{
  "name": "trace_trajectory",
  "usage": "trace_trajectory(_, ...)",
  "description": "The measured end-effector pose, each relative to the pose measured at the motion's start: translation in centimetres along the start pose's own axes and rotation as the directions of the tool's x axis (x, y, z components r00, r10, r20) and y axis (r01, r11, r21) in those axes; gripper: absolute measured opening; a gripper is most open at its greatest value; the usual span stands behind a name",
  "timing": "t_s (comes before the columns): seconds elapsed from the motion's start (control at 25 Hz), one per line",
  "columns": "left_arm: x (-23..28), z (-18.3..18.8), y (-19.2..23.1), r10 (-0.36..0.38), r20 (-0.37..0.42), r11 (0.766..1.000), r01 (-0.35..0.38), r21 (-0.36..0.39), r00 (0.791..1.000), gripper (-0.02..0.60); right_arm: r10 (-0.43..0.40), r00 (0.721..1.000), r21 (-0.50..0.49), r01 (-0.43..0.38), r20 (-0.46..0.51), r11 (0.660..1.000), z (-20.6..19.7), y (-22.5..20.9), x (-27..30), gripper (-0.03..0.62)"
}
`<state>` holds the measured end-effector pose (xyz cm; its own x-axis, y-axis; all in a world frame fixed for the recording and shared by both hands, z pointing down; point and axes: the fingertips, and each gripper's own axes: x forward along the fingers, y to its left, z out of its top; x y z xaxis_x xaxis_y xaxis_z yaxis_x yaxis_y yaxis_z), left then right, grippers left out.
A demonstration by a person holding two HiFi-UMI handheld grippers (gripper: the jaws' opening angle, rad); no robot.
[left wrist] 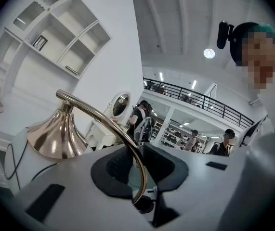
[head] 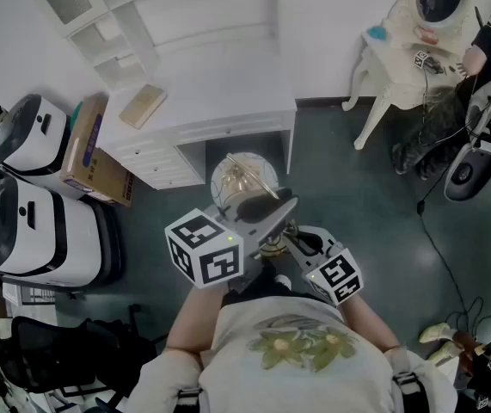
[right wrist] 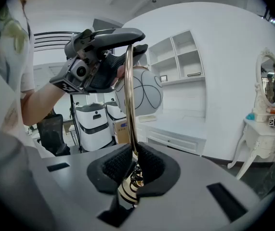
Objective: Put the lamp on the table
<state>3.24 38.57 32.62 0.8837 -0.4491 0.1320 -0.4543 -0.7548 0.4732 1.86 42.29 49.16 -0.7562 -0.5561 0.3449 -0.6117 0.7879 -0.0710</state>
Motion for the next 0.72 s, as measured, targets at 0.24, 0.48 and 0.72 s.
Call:
trace_trajectory(0.24, 0.3, 0.2, 1.2, 0.003, -0.008, 1.0, -0.003, -0.011, 1.0, 0.08, 0.004, 1.0, 0.004, -0.004, -0.007, 1.0, 0.0, -0.5, 0.8, 0.058)
trace_trajectory(0.48, 0.7, 1.2, 3.1, -0.001, 0.003, 1.0, 0.001, -0.031, 1.0, 0.08, 0.005, 1.0, 0.013, -0.005, -0.004, 1.0, 0.7, -1.8, 2.2, 0.058)
trace_trajectory(0.72, 1.6, 2.5, 5.8, -0.015, -0.011, 1.0, 0.014, -0.021, 1.0, 0.08, -0.003, 1.0, 0.018, 0.003, -0.012, 1.0, 1.4, -3.8, 4.6, 0.058)
